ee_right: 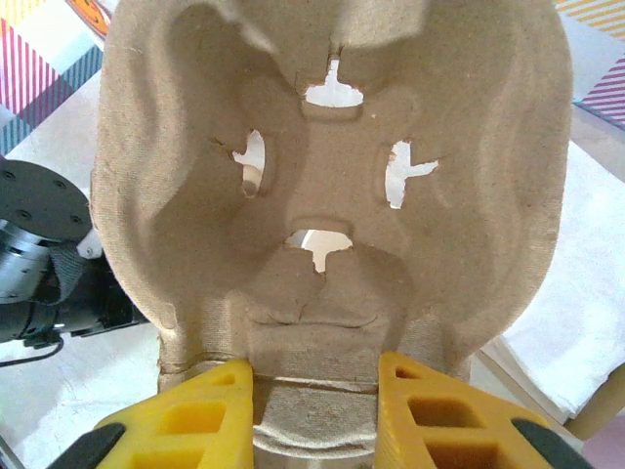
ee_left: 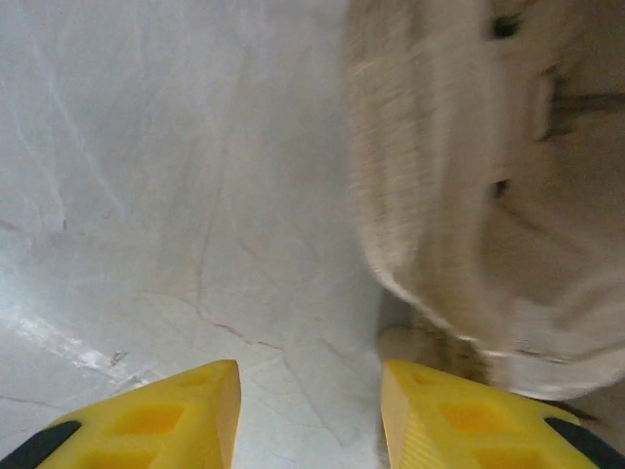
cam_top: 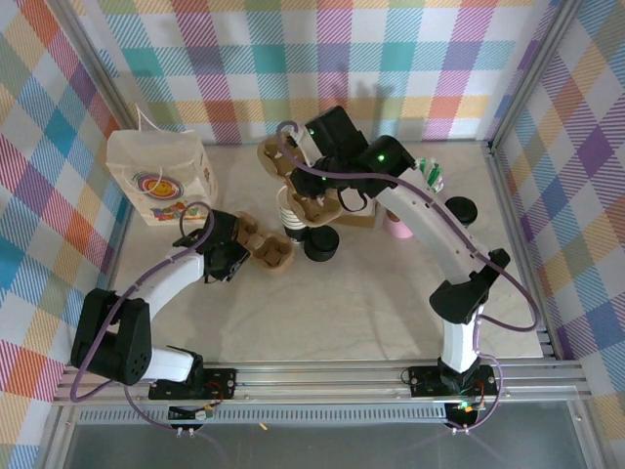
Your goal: Pack the takeout coffee
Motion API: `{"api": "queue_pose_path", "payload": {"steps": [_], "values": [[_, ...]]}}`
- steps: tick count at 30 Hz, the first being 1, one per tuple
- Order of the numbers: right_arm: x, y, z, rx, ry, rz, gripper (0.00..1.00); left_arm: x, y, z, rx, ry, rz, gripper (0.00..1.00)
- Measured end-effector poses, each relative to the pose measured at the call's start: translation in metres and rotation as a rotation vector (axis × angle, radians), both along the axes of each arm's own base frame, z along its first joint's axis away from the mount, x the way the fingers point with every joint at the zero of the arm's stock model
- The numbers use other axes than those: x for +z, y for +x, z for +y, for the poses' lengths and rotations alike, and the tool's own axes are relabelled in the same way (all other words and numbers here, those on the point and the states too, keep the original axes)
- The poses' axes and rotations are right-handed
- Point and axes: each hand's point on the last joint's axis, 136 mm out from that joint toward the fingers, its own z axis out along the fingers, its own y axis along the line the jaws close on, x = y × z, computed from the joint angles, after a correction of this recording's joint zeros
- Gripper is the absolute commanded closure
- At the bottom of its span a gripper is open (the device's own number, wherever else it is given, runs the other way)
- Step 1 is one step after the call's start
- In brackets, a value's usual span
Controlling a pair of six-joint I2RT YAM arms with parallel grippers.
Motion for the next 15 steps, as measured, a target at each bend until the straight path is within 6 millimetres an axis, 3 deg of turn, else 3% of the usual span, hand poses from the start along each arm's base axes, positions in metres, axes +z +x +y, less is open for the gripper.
{"api": "queue_pose_path", "payload": {"steps": [4,7,10,15], "values": [[0.012,-0.001,-0.003,0.0,0.013,-0.016,0.72,0.037,-0.003,0.009,0.004,0.042,-0.04,0.55],[0.023,-0.002,-0.003,0.008,0.032,-0.039,0.73,0.078,-0.013,0.022,0.007,0.09,-0.09,0.55],[0.026,-0.001,-0.004,0.011,0.036,-0.046,0.73,0.136,-0.015,0.037,0.004,0.167,-0.18,0.53],[0.026,-0.003,-0.002,0.026,0.047,-0.036,0.73,0.243,0.005,0.074,0.019,0.334,-0.349,0.49]]}}
